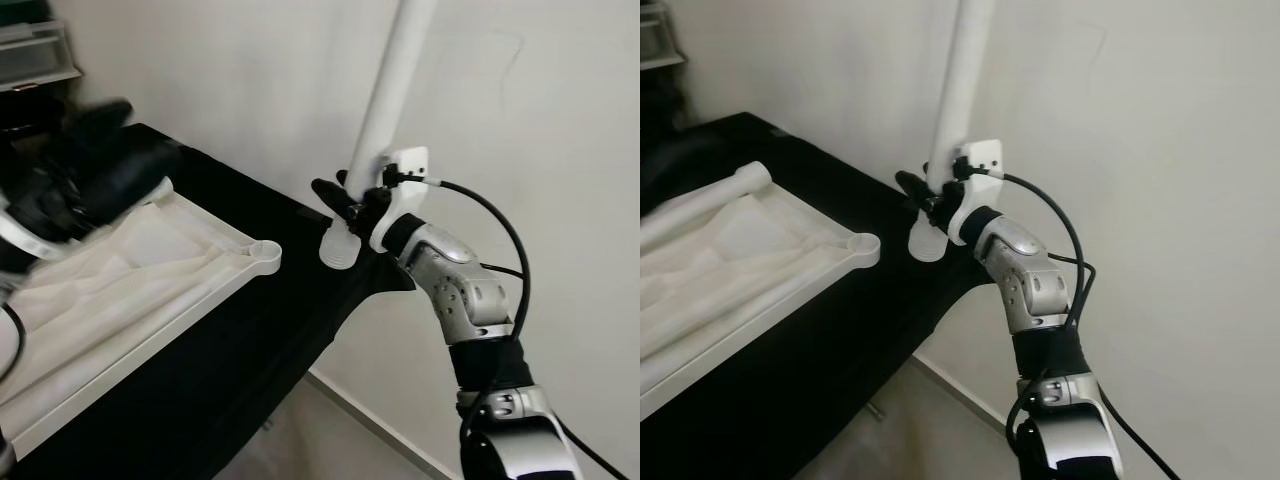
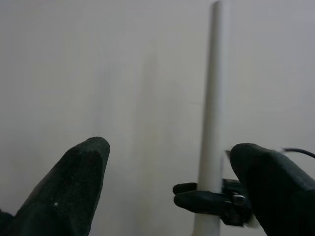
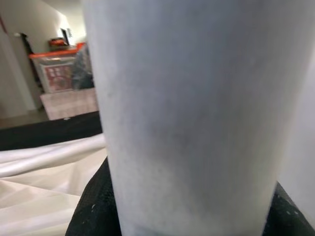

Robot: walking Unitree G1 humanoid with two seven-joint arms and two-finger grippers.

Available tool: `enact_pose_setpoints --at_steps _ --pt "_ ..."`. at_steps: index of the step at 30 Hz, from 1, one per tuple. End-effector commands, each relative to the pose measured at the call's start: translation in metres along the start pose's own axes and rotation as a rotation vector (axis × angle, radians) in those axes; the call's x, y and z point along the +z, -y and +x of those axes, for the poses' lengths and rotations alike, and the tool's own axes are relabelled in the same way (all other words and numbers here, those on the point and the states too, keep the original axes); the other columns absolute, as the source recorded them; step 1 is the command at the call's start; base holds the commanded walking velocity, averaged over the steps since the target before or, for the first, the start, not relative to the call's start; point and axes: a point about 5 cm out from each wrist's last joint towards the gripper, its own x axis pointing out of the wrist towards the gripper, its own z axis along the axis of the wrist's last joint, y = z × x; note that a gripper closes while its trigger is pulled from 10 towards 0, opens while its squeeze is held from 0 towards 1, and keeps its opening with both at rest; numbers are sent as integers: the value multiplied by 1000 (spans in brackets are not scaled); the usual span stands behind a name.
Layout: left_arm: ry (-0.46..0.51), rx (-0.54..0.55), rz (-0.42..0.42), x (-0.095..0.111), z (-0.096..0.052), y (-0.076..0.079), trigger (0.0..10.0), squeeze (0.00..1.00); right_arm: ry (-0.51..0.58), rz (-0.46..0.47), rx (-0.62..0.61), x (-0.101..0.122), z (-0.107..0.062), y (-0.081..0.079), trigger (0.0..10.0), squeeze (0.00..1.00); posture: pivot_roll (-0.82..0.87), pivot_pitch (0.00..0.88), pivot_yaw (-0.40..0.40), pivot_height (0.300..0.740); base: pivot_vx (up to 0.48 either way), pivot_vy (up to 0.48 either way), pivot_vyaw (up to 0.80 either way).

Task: Building children table

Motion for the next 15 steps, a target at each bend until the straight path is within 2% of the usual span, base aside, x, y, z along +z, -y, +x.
enact_pose_setpoints --at_steps 1,2,3,4,9,11,12,13,15 --pt "-33 100 12 -11 -3 -1 10000 1000 7 0 7 -2 -2 -2 0 0 -149 0 -97 740 0 0 0" --pt "-91 205 6 -30 -5 1 10000 678 -5 10 16 -9 -5 -6 3725 0 -151 0 -100 740 0 0 0" --pt "-124 289 -10 -46 -6 6 10000 0 -13 18 23 -16 -8 -10 10000 0 -150 0 -103 740 0 0 0" --pt "-141 331 -20 -56 -5 10 10000 0 -17 21 27 -20 -9 -13 10000 0 -151 0 -103 740 0 0 0" --pt "-132 384 -51 -63 -5 15 10000 0 -22 31 32 -24 -11 -16 10000 0 -149 0 -101 740 0 0 0" --pt "-173 494 -20 -77 -9 20 10000 0 -7 53 36 -29 -13 -20 10000 0 -146 0 -68 740 0 0 0" --pt "-222 532 -15 -89 -12 23 10000 0 6 36 39 -29 -13 -21 10000 0 -153 0 -58 740 0 0 794" --pt "-222 532 -15 -89 -12 23 10000 0 6 36 39 -29 -13 -21 10000 0 -153 0 -58 740 0 0 794" --pt "-286 562 -16 -107 -18 29 10000 0 17 8 45 -31 -12 -20 10000 0 -154 0 -57 740 0 0 794"
